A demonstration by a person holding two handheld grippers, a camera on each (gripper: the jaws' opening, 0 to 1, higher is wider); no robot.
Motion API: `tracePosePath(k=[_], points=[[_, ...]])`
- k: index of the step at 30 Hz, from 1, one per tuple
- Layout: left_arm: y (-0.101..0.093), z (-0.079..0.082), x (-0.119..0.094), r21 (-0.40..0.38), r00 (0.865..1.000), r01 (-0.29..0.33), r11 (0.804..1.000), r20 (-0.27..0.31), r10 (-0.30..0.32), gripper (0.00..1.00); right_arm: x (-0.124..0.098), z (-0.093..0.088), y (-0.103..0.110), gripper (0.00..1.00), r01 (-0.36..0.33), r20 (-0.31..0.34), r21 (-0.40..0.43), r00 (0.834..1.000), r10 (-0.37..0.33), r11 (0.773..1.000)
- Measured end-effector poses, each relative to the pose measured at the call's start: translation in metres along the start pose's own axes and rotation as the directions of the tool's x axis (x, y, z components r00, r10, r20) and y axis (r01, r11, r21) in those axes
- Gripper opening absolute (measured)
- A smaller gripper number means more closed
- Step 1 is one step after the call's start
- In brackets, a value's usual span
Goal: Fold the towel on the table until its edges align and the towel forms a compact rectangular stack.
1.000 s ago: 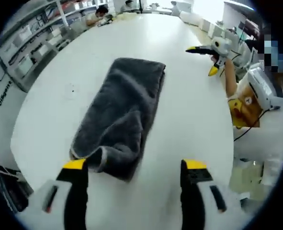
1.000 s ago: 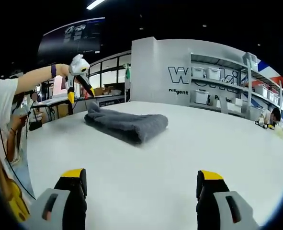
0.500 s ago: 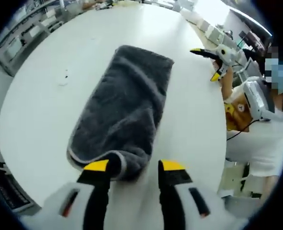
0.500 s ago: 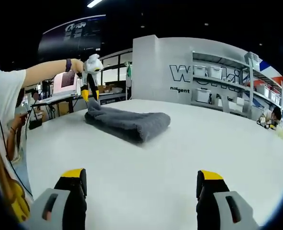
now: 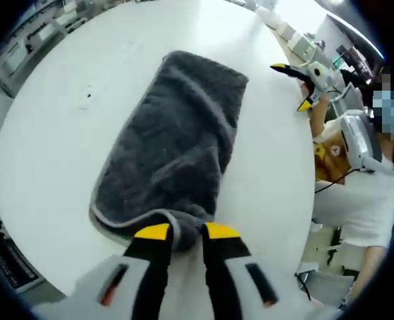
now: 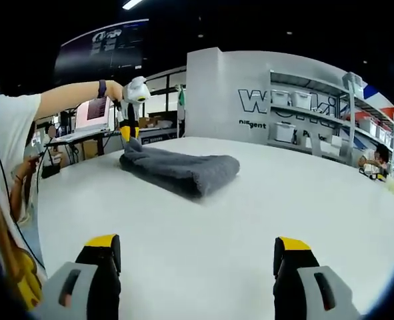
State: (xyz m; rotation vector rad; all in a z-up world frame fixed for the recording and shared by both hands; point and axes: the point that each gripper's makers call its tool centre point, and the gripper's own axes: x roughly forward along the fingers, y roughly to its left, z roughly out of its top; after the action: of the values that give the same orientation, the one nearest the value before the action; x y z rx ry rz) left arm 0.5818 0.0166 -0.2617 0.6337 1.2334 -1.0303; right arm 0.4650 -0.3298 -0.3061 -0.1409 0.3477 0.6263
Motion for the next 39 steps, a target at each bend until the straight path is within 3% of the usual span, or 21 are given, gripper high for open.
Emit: tracePosePath(k=[3, 7, 10, 14, 17, 18, 22, 26, 28, 30, 32, 33, 36, 39], points=[[-0.002, 0.0, -0.003, 0.001, 1.0, -0.003, 1.0, 0.018, 0.003, 0.2, 0.001, 0.0, 0.002, 1.0, -0.005, -0.001, -0.001, 1.0, 0.005, 1.0], [0.003, -0.002, -0.004, -0.006, 0.999, -0.03, 1.0, 0.024, 0.03, 0.08, 0.001, 0.001, 0.005, 1.0, -0.01, 0.0, -0.003, 1.0, 0.01, 1.0], [-0.002, -0.002, -0.005, -0.019, 0.998, -0.014, 1.0, 0.059, 0.015, 0.07, 0.0, 0.001, 0.006, 1.0, -0.01, 0.0, -0.005, 1.0, 0.01, 1.0], [0.003, -0.002, -0.011, -0.025, 0.99, -0.05, 0.998, 0.13, 0.053, 0.07, -0.004, 0.002, 0.007, 1.0, -0.008, 0.004, -0.011, 1.0, 0.008, 1.0], [0.006, -0.001, -0.016, -0.043, 0.973, -0.073, 0.996, 0.215, 0.081, 0.07, -0.005, 0.003, 0.007, 0.99, -0.009, 0.007, -0.012, 1.0, 0.009, 1.0], [0.006, -0.002, -0.017, -0.051, 0.961, -0.075, 0.996, 0.262, 0.086, 0.07, -0.006, 0.003, 0.008, 0.99, -0.009, 0.008, -0.013, 1.0, 0.009, 1.0], [0.01, -0.016, -0.019, -0.085, 0.939, -0.103, 0.991, 0.32, 0.125, 0.06, -0.006, 0.002, 0.008, 0.99, -0.014, 0.007, -0.015, 1.0, 0.014, 1.0], [0.014, -0.021, -0.02, -0.134, 0.888, -0.125, 0.983, 0.427, 0.171, 0.06, -0.004, 0.004, 0.007, 0.99, -0.013, 0.014, -0.01, 1.0, 0.013, 1.0], [0.015, -0.028, -0.018, -0.144, 0.877, -0.129, 0.981, 0.446, 0.18, 0.06, -0.004, 0.003, 0.006, 0.99, -0.008, 0.014, -0.007, 1.0, 0.008, 1.0], [0.015, -0.032, -0.015, -0.163, 0.856, -0.136, 0.977, 0.477, 0.199, 0.06, -0.005, 0.002, 0.006, 0.99, -0.011, 0.013, -0.006, 1.0, 0.011, 1.0], [0.02, -0.034, -0.016, -0.196, 0.82, -0.153, 0.969, 0.522, 0.235, 0.06, -0.005, 0.002, 0.008, 0.99, -0.017, 0.012, -0.007, 1.0, 0.017, 1.0], [0.02, -0.036, -0.017, -0.211, 0.813, -0.148, 0.966, 0.53, 0.24, 0.06, -0.005, 0.002, 0.008, 0.99, -0.018, 0.012, -0.007, 1.0, 0.018, 1.0], [0.024, -0.048, -0.013, -0.242, 0.8, -0.157, 0.958, 0.537, 0.267, 0.05, -0.005, 0.002, 0.01, 0.99, -0.023, 0.012, -0.011, 1.0, 0.023, 1.0], [0.024, -0.062, -0.003, -0.272, 0.81, -0.185, 0.944, 0.502, 0.303, 0.05, -0.005, 0.002, 0.011, 0.99, -0.027, 0.012, -0.013, 1.0, 0.027, 1.0]])
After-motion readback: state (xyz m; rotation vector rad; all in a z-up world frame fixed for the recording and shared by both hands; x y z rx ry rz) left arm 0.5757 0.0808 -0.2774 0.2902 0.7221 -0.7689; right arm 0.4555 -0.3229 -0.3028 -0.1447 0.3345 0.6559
